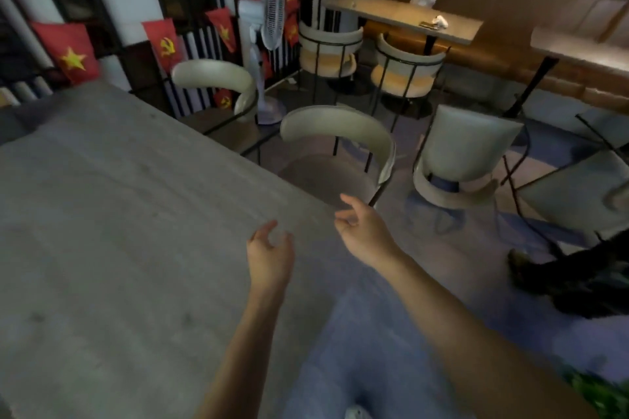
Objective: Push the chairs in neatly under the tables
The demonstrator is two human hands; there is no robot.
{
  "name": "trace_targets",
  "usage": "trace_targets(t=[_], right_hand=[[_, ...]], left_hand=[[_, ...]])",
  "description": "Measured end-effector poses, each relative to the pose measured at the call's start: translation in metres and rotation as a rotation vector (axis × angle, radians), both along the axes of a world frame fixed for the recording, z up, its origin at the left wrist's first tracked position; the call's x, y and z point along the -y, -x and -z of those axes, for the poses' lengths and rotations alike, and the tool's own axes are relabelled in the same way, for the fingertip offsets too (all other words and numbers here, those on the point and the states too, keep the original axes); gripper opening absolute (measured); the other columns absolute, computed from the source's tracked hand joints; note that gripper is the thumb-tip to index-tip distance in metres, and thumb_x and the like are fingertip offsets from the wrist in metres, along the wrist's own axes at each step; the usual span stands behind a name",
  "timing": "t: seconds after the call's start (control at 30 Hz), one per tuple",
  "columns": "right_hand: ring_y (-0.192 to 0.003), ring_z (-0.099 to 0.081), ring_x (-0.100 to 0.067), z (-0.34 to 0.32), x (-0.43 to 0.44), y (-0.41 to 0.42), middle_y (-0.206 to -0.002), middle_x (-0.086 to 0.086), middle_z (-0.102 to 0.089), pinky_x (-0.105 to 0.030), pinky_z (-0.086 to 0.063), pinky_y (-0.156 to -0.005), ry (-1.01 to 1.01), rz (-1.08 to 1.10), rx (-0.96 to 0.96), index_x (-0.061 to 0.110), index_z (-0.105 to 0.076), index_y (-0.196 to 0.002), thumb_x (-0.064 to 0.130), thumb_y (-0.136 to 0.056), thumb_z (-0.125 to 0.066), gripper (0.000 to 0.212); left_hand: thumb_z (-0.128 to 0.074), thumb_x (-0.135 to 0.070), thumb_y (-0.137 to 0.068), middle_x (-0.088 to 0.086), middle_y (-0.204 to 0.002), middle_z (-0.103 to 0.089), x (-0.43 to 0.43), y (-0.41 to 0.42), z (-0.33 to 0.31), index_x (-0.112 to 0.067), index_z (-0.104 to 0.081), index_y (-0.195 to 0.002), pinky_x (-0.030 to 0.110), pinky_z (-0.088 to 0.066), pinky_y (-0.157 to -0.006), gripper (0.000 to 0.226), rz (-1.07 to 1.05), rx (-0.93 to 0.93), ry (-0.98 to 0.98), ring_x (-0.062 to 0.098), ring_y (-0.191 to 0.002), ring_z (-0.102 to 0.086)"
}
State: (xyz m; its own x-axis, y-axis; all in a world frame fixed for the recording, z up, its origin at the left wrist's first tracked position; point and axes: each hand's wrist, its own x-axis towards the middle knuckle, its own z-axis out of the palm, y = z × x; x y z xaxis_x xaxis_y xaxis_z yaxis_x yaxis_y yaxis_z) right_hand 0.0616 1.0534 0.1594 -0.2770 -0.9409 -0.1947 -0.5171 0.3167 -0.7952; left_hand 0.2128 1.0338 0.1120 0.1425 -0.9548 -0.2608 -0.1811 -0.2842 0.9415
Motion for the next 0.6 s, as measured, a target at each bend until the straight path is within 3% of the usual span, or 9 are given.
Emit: trace_targets(t=[0.1, 0.17, 0.27, 0.37, 0.43, 0.53, 0.6], right_hand=[[-0.101, -0.057, -0.014, -0.003, 0.038, 0.054, -0.129, -0.006, -0.06, -0.019, -0.044, -0.08, -0.035, -0.075, 0.005, 0.016, -0.034, -0.147, 0.019, -0.098, -0.047, 0.051], [-0.094, -0.057, -0.011, -0.005, 0.071, 0.085, -0.128, -0.005, -0.061, -0.008, -0.043, -0.068, -0.037, -0.12, 0.001, 0.015, -0.034, -0.147, 0.018, -0.099, -0.046, 0.05], [-0.091, -0.064, -0.018, -0.004, 0.12, 0.111, -0.118, -0.001, -0.064, -0.011, -0.042, -0.06, -0.055, -0.202, -0.023, 0.017, -0.034, -0.148, 0.019, -0.099, -0.045, 0.05], [-0.086, -0.062, -0.013, -0.001, 0.178, 0.126, -0.129, -0.001, -0.061, 0.001, -0.041, -0.052, -0.049, -0.346, -0.082, 0.02, -0.035, -0.148, 0.022, -0.099, -0.046, 0.05], [-0.093, -0.059, -0.012, -0.003, 0.219, 0.13, -0.135, 0.001, -0.057, 0.002, -0.038, -0.05, -0.057, -0.435, -0.11, 0.022, -0.035, -0.148, 0.024, -0.099, -0.044, 0.049], [-0.112, -0.056, -0.014, -0.005, 0.282, 0.125, -0.137, 0.004, -0.054, -0.005, -0.037, -0.055, -0.094, -0.56, -0.141, 0.024, -0.032, -0.148, 0.025, -0.1, -0.042, 0.049], [-0.117, -0.055, -0.017, -0.002, 0.325, 0.114, -0.135, 0.001, -0.056, -0.015, -0.037, -0.076, -0.109, -0.637, -0.133, 0.021, -0.034, -0.148, 0.022, -0.099, -0.043, 0.05]], left_hand=[[-0.059, -0.028, -0.075, 0.019, -0.125, -0.059, 0.029, 0.043, -0.004, -0.015, -0.059, -0.123, 0.051, -0.05, -0.096, 0.049, -0.079, -0.033, -0.036, 0.038, -0.112, -0.058], [-0.058, -0.03, -0.074, 0.02, -0.124, -0.059, 0.05, 0.067, -0.003, -0.018, -0.058, -0.123, 0.052, -0.049, -0.096, 0.05, -0.125, -0.043, -0.054, 0.039, -0.112, -0.058], [-0.058, -0.025, -0.079, 0.025, -0.125, -0.058, 0.079, 0.09, 0.001, -0.019, -0.057, -0.124, 0.054, -0.048, -0.097, 0.046, -0.174, -0.018, -0.074, 0.044, -0.114, -0.055], [-0.058, -0.025, -0.08, 0.03, -0.126, -0.055, 0.12, 0.1, 0.005, -0.02, -0.056, -0.125, 0.052, -0.049, -0.092, 0.045, -0.292, -0.011, -0.097, 0.048, -0.113, -0.054], [-0.058, -0.022, -0.084, 0.029, -0.128, -0.054, 0.151, 0.102, 0.007, -0.02, -0.056, -0.126, 0.044, -0.051, -0.088, 0.042, -0.4, -0.007, -0.102, 0.045, -0.11, -0.057], [-0.057, -0.019, -0.087, 0.021, -0.131, -0.053, 0.198, 0.1, 0.013, -0.016, -0.055, -0.128, 0.031, -0.045, -0.081, 0.041, -0.567, 0.003, -0.085, 0.035, -0.108, -0.058], [-0.057, -0.017, -0.088, 0.018, -0.135, -0.05, 0.227, 0.098, 0.014, -0.014, -0.055, -0.13, 0.028, -0.04, -0.084, 0.042, -0.675, -0.011, -0.085, 0.03, -0.113, -0.056]])
